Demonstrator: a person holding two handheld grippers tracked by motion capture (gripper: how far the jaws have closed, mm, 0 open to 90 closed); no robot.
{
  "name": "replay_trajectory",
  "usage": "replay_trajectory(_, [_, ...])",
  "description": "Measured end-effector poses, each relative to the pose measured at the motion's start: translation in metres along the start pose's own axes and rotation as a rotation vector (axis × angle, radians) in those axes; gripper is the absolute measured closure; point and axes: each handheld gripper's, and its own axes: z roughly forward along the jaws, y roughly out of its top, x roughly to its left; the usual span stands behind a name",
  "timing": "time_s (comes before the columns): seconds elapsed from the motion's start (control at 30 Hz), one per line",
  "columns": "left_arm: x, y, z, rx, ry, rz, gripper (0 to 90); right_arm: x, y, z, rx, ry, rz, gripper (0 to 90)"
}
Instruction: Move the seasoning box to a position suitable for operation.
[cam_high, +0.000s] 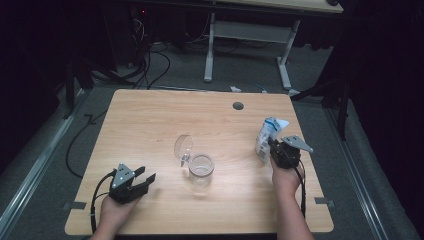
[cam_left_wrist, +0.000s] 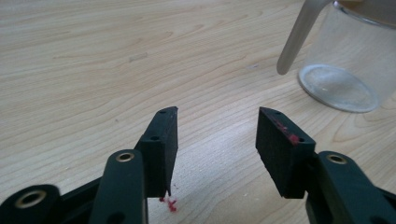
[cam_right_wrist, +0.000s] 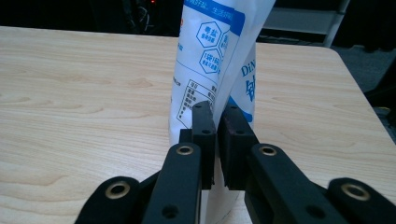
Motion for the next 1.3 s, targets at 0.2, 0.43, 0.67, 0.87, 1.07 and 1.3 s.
replay_trajectory(0.2, [-0.001, 0.000, 0.001, 0.000, -0.012, 0.008, 46.5, -0.001, 0.001, -0.002, 0.012, 0.032, 0.000, 86.9])
replay_trajectory(0.43, [-0.001, 0.000, 0.000, 0.000, -0.015, 0.010, 46.3, 0.001, 0.004, -0.007, 0.021, 0.057, -0.020, 87.7])
replay_trajectory(0.67, [-0.002, 0.000, 0.002, -0.001, -0.020, 0.017, 46.3, 0.004, 0.008, -0.018, 0.033, 0.087, -0.057, 88.2])
replay_trajectory(0.87, [-0.004, 0.001, 0.003, -0.006, -0.021, 0.026, 46.0, 0.006, 0.010, -0.030, 0.040, 0.125, -0.063, 88.4])
replay_trajectory(1.07, [-0.004, 0.001, 0.005, -0.004, -0.029, 0.033, 45.9, 0.008, 0.012, -0.039, 0.057, 0.153, -0.056, 88.5])
replay_trajectory(1.3, [-0.004, 0.000, 0.005, -0.008, -0.029, 0.037, 45.7, 0.015, 0.014, -0.047, 0.088, 0.179, -0.091, 88.5])
